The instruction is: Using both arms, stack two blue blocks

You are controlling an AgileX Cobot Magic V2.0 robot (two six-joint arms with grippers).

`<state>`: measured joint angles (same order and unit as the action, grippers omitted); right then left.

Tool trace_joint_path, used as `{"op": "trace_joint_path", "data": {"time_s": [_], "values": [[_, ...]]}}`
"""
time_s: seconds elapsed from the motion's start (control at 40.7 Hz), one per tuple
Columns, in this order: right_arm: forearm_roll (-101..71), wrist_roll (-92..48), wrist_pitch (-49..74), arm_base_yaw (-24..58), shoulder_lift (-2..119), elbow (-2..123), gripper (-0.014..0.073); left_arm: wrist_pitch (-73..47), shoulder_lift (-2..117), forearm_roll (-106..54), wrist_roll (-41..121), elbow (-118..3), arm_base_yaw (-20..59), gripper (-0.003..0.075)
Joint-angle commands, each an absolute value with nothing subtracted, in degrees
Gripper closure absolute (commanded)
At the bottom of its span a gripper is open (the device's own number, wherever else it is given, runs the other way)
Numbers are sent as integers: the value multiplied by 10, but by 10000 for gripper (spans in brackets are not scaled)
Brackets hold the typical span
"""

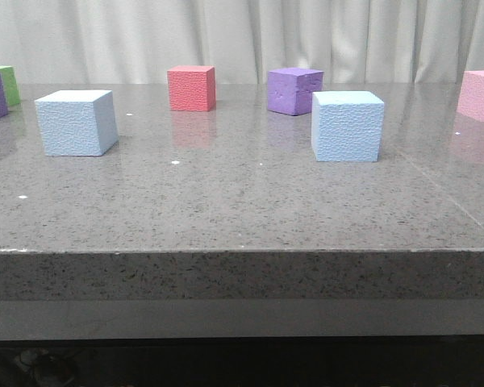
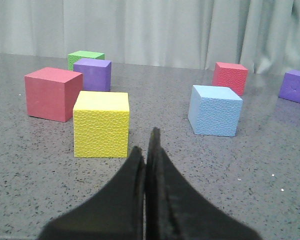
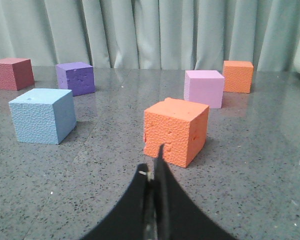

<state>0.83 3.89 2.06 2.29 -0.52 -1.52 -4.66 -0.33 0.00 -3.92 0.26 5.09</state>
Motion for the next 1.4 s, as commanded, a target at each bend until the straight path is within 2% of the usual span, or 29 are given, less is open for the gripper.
{"op": "trace_joint_path", "data": {"time_s": [0.0, 0.885, 0.983, 1.13, 1.376], "values": [[11, 34, -24, 19, -17, -15, 663, 0, -16, -3, -38, 24, 50, 738], [5, 35, -41, 19, -17, -7, 663, 32, -16, -3, -38, 16, 50, 738], [-3, 35, -19, 19, -17, 34, 663, 21, -16, -20, -38, -27, 50, 738], [-4, 35, 69, 19, -6, 129, 663, -65, -6, -26, -38, -128, 50, 738], [-4, 35, 205, 19, 104, 302, 663, -218, 96, -26, -38, -317, 50, 738]]}}
